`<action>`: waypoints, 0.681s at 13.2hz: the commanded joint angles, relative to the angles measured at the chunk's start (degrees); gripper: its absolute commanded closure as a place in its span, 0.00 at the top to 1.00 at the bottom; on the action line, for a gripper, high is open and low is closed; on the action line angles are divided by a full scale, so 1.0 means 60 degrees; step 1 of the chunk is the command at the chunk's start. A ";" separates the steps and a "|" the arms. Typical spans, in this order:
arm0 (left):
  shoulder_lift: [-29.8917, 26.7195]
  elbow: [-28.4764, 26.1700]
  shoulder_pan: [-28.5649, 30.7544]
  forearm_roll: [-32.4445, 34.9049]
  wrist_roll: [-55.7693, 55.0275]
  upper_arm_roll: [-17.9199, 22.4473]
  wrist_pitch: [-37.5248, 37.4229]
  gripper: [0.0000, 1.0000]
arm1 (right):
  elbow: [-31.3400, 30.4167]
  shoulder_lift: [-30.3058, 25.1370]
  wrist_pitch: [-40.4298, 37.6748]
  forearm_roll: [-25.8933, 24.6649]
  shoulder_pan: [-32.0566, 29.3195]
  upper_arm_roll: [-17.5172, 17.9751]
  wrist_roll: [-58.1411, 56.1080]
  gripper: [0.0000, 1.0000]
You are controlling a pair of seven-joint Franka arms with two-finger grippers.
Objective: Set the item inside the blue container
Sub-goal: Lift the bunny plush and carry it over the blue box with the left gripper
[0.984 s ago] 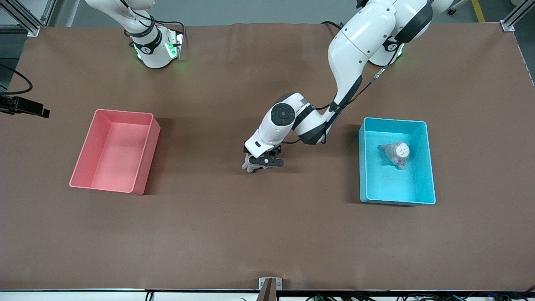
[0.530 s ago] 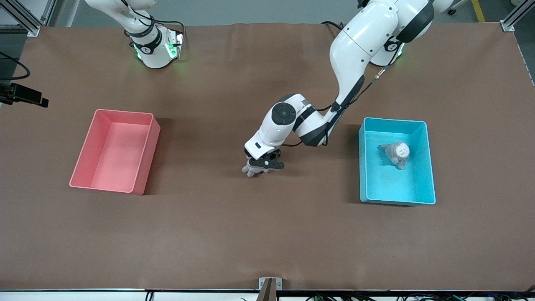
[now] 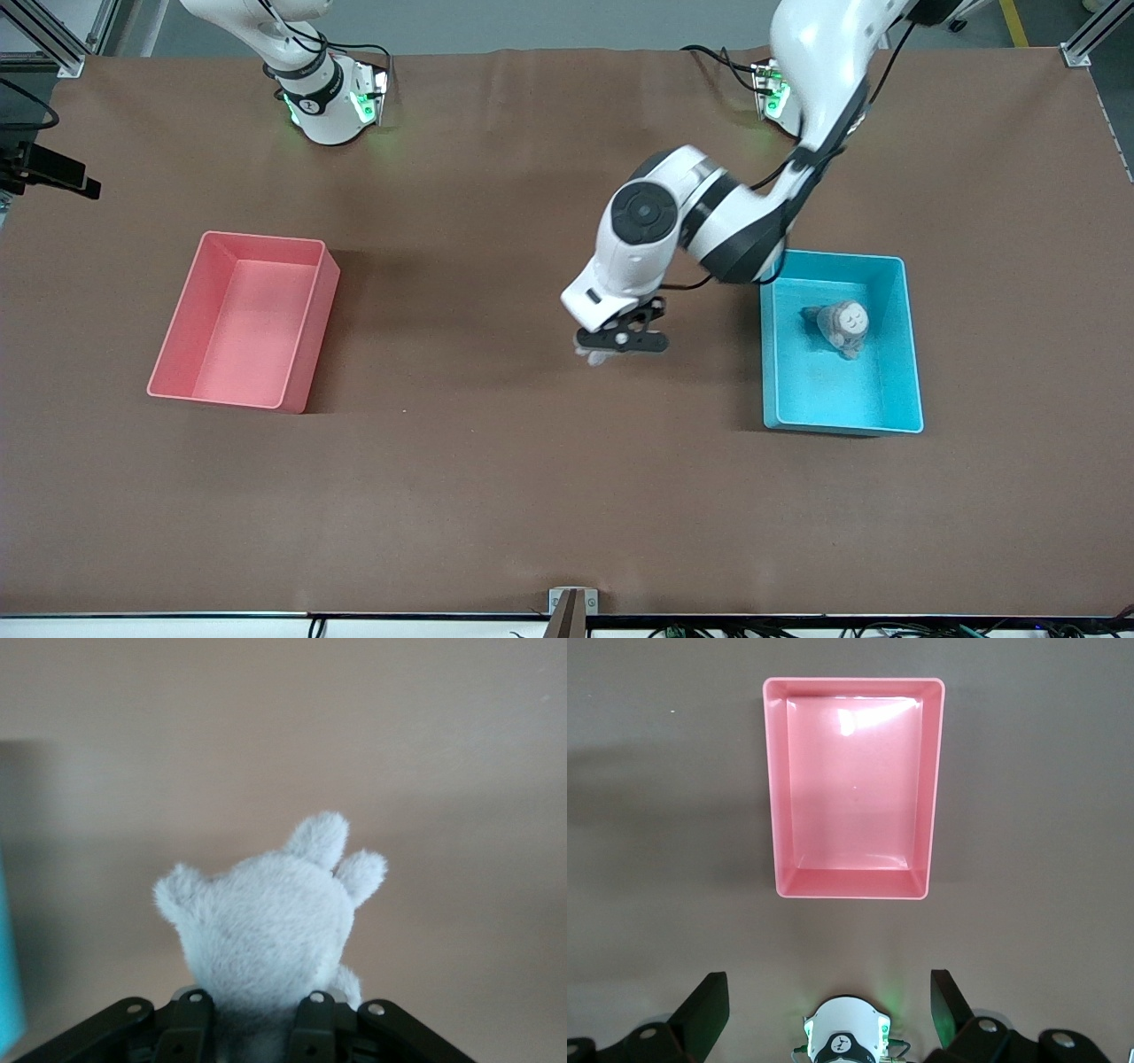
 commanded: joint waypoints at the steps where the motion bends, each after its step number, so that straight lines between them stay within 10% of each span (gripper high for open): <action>1: -0.1713 -0.1685 0.0952 -0.0243 0.1226 -0.0139 -0.0637 0.27 | -0.0539 -0.0458 0.0351 0.0079 0.0362 -0.0026 -0.0056 1.00; 9: -0.3769 -0.4881 0.3722 -0.0539 0.4434 -0.0140 0.0266 0.27 | -0.0306 -0.0458 0.0599 -0.0008 0.0305 -0.0041 -0.0071 1.00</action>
